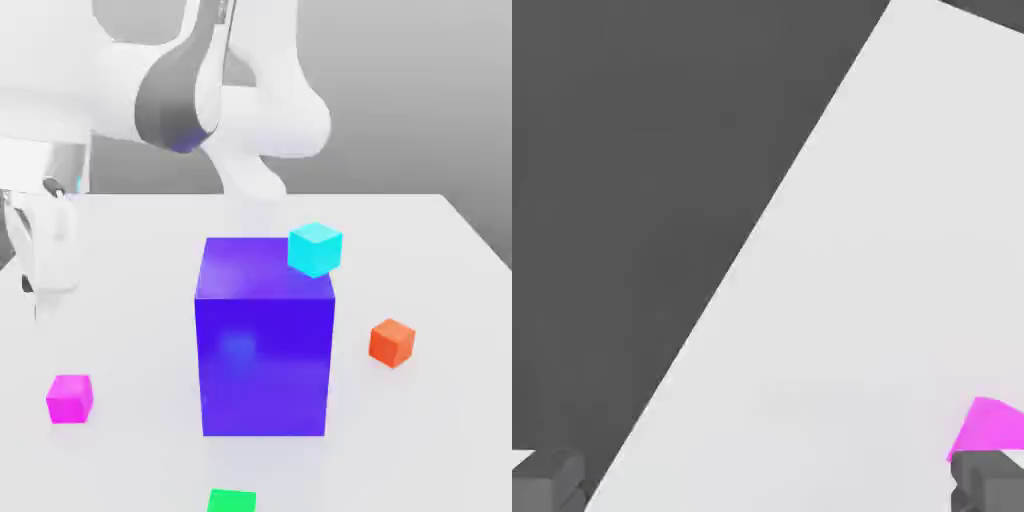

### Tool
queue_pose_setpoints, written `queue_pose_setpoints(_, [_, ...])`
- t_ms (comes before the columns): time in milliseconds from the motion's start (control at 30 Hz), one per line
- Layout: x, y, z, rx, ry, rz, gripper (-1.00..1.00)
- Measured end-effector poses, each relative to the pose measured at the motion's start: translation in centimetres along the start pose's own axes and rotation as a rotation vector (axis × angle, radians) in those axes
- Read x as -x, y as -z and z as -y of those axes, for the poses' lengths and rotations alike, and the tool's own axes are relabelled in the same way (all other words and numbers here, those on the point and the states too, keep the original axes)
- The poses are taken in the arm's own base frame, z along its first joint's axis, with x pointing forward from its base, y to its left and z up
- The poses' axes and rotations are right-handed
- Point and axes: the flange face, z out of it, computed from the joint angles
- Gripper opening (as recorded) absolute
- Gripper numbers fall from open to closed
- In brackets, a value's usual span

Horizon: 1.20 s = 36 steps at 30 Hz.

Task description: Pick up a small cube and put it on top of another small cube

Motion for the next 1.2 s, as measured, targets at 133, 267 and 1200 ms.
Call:
queue_pose_setpoints(133, [-3.6,-7.2,-4.3,0.123,-0.228,0.005,0.0])
queue_pose_setpoints(267, [-4.3,-12.2,-6.2,0.165,-0.298,0.007,0.0])
queue_pose_setpoints(1200, [24.6,-7.9,1.6,0.152,0.498,0.072,-1.0])
